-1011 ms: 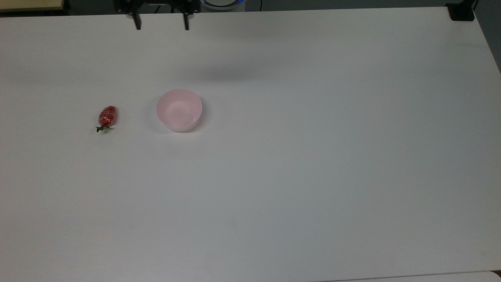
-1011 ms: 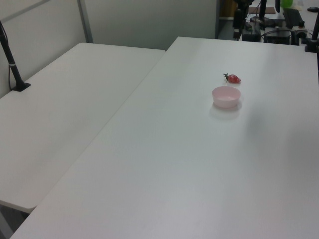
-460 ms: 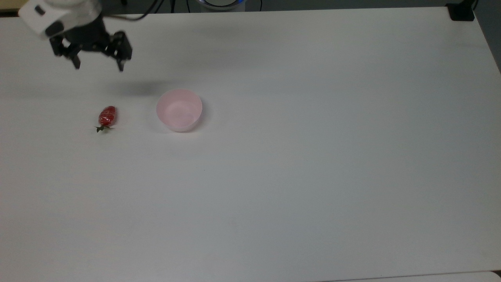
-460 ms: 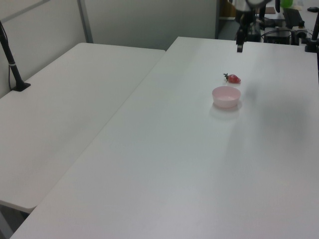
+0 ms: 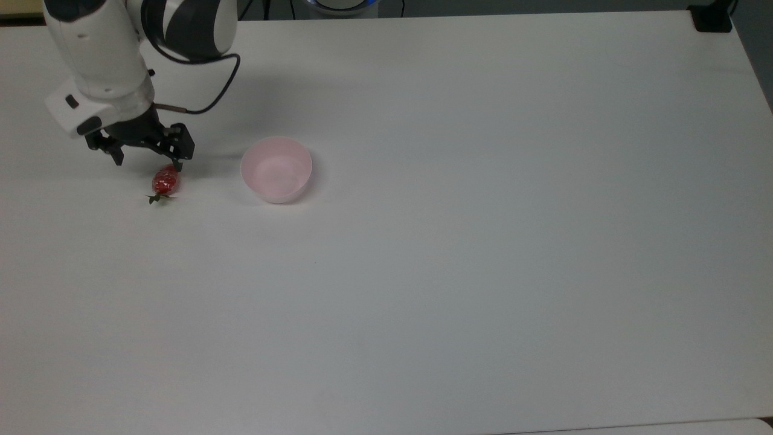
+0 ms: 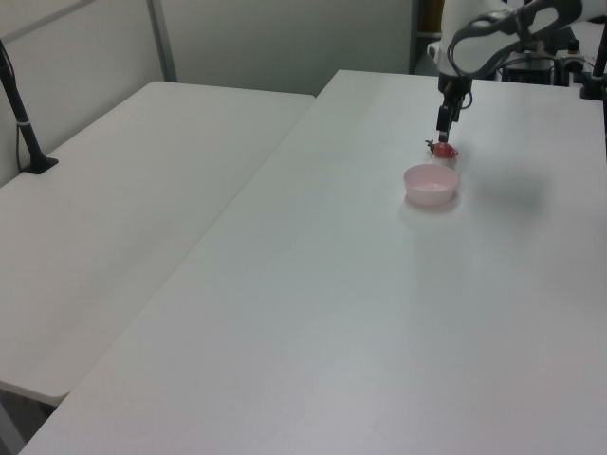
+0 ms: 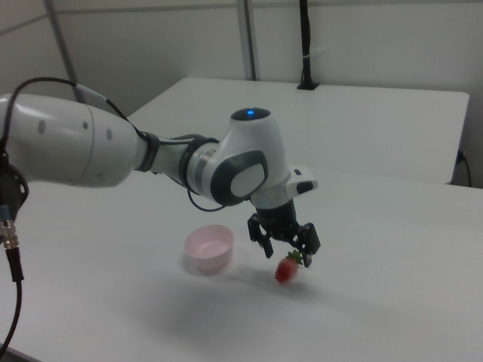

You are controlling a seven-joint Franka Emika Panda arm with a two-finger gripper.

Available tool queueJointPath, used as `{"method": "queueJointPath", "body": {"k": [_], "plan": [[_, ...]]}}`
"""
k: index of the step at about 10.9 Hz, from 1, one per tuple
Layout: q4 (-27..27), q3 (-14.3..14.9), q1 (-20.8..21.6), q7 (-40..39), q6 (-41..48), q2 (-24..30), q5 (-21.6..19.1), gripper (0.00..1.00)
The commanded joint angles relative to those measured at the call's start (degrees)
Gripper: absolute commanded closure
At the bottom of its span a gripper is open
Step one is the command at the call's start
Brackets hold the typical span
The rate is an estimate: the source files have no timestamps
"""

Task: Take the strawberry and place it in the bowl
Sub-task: 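Move the open gripper over the red strawberry and lower it, then close the gripper on the red strawberry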

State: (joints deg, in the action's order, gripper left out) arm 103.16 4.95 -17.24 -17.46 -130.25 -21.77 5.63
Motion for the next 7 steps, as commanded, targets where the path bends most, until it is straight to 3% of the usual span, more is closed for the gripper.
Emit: {"method": "queueJointPath", "body": {"k": [1,3,6,7], "plan": [[0.55,0.15,0.10,1.46,-1.23,-1.69,0.70,0.00],[0.47,0.15,0.28,1.55,-1.32,-2.66,0.61,0.00],[0.47,0.06,0.28,4.79,-3.42,-3.28,0.43,0.42],[0.47,0.06,0.28,5.32,-3.43,-3.28,0.26,0.42]]}}
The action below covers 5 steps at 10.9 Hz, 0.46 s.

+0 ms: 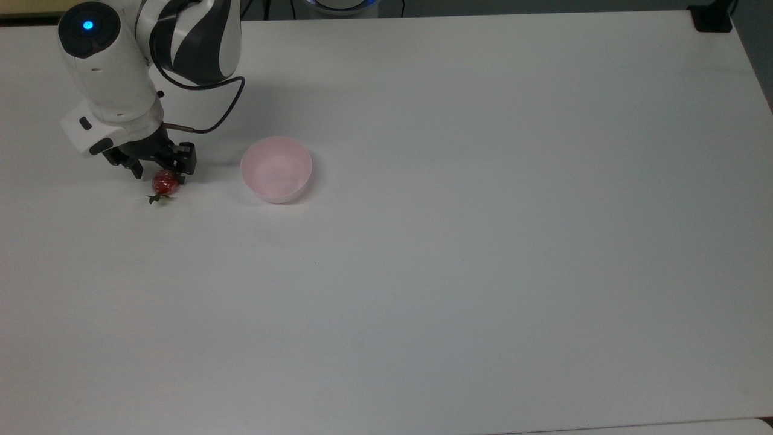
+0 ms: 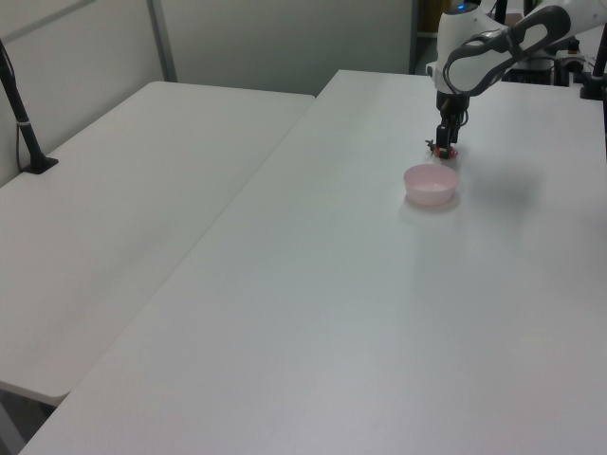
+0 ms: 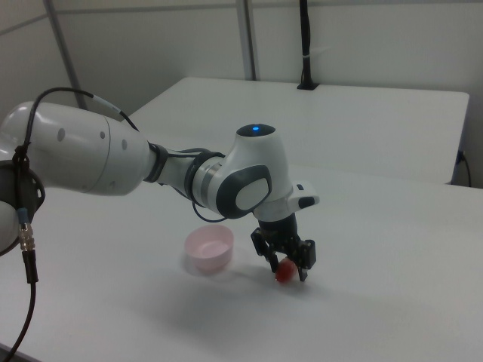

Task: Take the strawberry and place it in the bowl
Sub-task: 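Close the gripper on the red strawberry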

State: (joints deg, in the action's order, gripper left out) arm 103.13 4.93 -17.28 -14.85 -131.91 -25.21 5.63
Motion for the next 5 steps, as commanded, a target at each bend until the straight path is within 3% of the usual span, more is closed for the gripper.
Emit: {"method": "queueJointPath", "body": {"k": [1,2,3,5], "plan": [[0.49,-0.10,0.31,2.81,-1.77,0.17,-0.26,0.44],[0.49,-0.27,0.31,2.81,-1.77,0.17,-0.88,0.46],[0.49,-0.36,0.49,2.72,-1.77,0.17,-0.97,0.55],[0.23,-0.36,0.58,2.81,-1.34,0.51,-1.06,0.56]]}}
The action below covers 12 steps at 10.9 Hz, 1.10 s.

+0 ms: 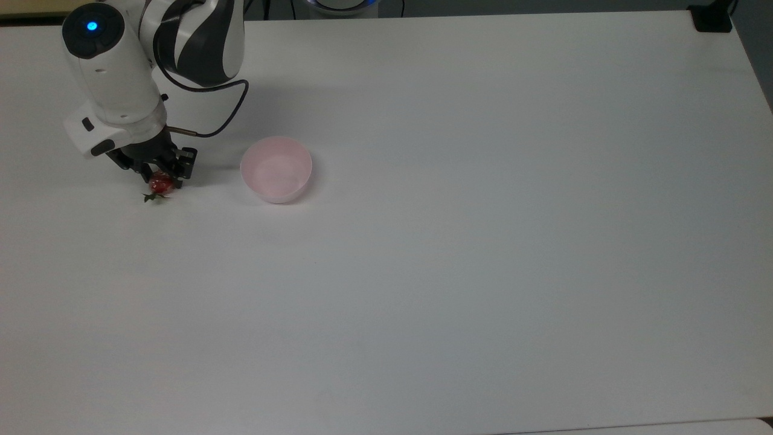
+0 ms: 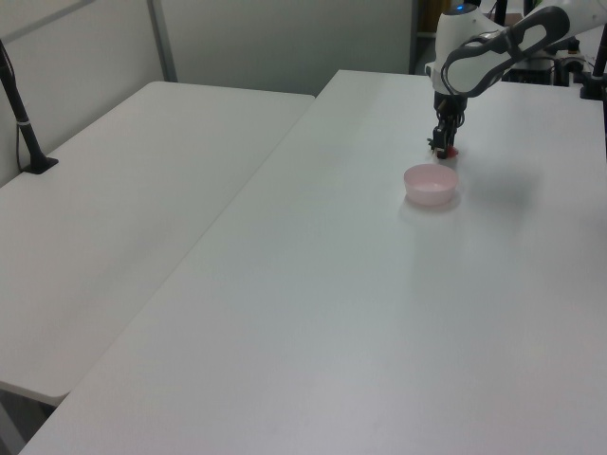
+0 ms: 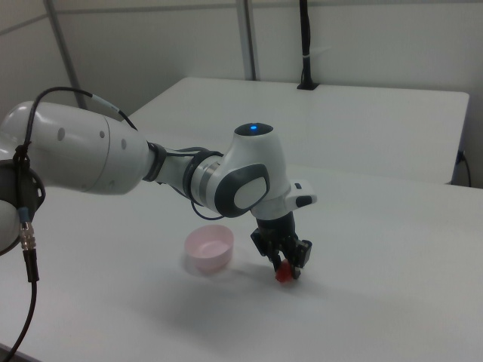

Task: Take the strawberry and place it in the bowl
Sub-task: 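Close the gripper on the red strawberry, then lift the strawberry and carry it over the pink bowl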

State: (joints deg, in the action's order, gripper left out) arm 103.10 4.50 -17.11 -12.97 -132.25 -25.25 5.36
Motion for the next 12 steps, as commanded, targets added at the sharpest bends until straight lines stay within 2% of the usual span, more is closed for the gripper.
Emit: {"method": "queueJointPath", "body": {"k": [1,4,8,10,12], "plan": [[0.25,-0.19,0.58,0.93,-0.73,1.08,-0.79,0.56],[-0.01,-2.21,0.58,0.93,2.15,3.88,-0.87,0.56],[-0.10,-9.05,0.58,1.02,13.21,10.13,-1.84,0.56],[0.16,-11.61,1.45,2.94,17.01,10.05,-1.84,0.56],[0.17,-11.71,3.21,6.10,16.94,8.48,-1.84,0.56]]}}
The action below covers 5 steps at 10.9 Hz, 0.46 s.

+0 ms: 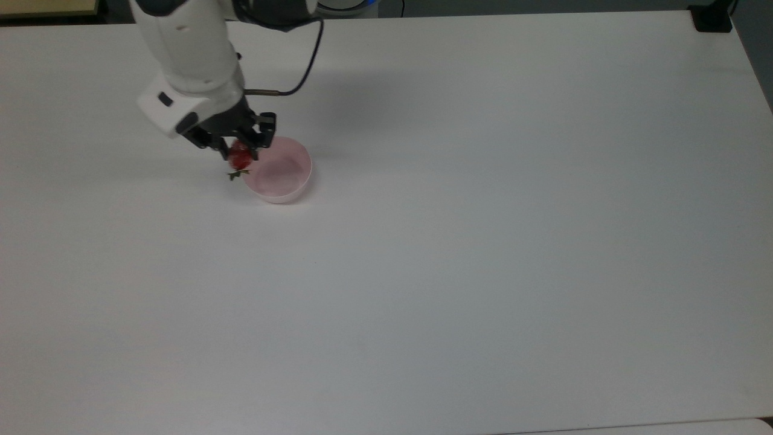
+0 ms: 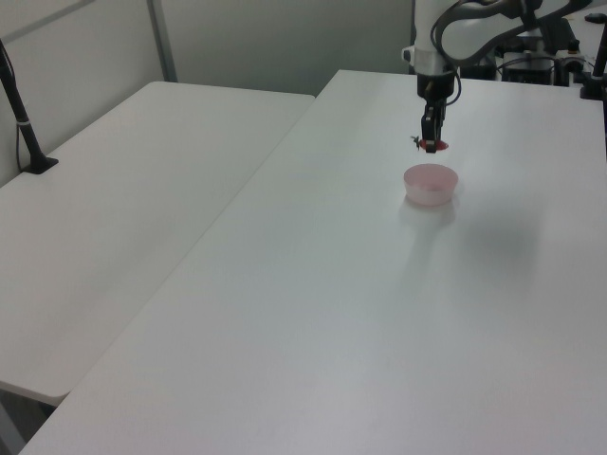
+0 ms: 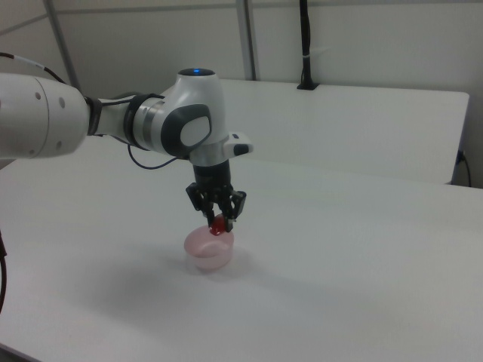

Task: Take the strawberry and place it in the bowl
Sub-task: 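Lift the strawberry and carry it over the pink bowl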

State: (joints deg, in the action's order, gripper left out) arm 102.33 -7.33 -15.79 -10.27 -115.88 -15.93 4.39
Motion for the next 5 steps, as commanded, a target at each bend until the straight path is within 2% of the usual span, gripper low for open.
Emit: {"method": "queueJointPath", "body": {"k": [1,3,4,5], "plan": [[0.77,0.13,2.51,4.80,0.13,-1.64,-0.88,0.56],[0.77,0.13,4.18,6.65,0.04,-2.53,-0.88,0.56],[0.77,0.13,4.27,6.66,0.13,-2.96,-0.79,0.52],[0.77,0.13,4.19,6.75,0.39,-3.05,-0.79,0.13]]}}
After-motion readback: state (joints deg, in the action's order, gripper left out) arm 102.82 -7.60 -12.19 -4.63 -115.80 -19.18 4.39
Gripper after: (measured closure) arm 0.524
